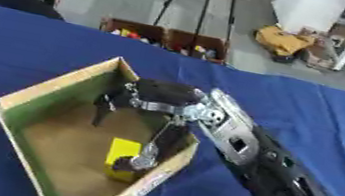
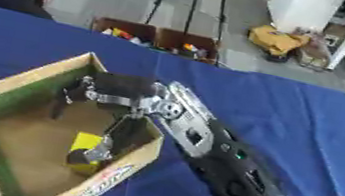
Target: Pick up objects on the table and place them in the box.
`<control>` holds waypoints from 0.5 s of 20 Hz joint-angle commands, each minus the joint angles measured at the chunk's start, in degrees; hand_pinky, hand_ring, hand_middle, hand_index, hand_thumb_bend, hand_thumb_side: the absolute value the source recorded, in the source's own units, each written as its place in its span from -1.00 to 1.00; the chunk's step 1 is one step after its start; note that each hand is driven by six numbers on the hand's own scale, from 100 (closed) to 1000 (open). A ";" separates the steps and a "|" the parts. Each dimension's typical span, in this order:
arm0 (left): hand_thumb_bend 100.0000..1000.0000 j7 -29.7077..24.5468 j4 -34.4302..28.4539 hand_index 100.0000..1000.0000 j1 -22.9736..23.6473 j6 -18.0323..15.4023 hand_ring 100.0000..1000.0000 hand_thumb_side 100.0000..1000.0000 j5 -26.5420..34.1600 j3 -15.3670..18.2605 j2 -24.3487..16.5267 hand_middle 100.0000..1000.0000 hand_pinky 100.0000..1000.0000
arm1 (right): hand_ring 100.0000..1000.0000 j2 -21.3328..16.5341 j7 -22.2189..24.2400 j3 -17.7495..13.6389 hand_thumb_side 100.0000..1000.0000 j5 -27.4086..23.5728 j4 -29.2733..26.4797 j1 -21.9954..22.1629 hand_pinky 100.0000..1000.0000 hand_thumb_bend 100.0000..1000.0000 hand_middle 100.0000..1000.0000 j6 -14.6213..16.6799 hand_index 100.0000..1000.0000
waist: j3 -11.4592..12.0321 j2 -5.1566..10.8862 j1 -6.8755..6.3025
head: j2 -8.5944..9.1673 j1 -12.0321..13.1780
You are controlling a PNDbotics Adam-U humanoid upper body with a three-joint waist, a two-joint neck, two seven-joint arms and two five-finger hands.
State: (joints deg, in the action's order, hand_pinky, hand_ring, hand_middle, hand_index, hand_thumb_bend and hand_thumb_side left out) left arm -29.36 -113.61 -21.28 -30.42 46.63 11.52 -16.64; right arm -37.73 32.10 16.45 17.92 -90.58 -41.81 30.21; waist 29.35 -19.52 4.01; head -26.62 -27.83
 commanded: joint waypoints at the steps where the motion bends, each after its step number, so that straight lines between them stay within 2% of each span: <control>1: -1.00 0.10 -0.98 0.92 -0.56 0.21 0.45 0.96 -0.17 0.40 -0.87 0.74 0.44 | 0.74 -2.22 -1.35 -1.62 0.00 -2.49 -2.80 -0.50 0.67 -0.21 0.25 -0.92 0.47 | -0.10 -0.11 0.53 | 0.68 0.15; 8: -1.00 0.27 -0.98 0.92 -0.32 -0.07 0.45 0.95 -0.23 0.62 -1.17 0.74 0.43 | 0.73 -3.83 -5.17 -4.59 -0.11 -8.16 -9.92 1.50 0.66 -0.22 0.14 -4.95 0.41 | -0.94 0.02 0.38 | 0.64 0.25; 9: -1.00 0.31 -0.98 0.92 -0.23 -0.12 0.45 0.94 -0.27 0.67 -1.21 0.74 0.43 | 0.73 -3.98 -5.98 -5.28 0.05 -8.99 -11.24 1.90 0.66 -0.21 0.13 -5.71 0.40 | -1.08 0.05 0.34 | 0.66 0.23; 10: -1.00 0.34 -0.98 0.92 -0.15 -0.17 0.45 0.95 -0.31 0.72 -1.24 0.74 0.43 | 0.72 -4.11 -6.80 -5.98 -0.12 -9.82 -12.57 2.30 0.66 -0.21 0.12 -6.50 0.40 | -1.20 0.08 0.29 | 0.67 0.25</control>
State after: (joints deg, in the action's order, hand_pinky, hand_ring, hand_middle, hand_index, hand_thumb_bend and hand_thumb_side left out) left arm -29.20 -113.61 -21.16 -30.41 46.41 11.58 -16.64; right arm -39.98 26.37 11.98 9.58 -100.65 -38.93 24.45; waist 28.20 -19.57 4.01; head -26.59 -27.64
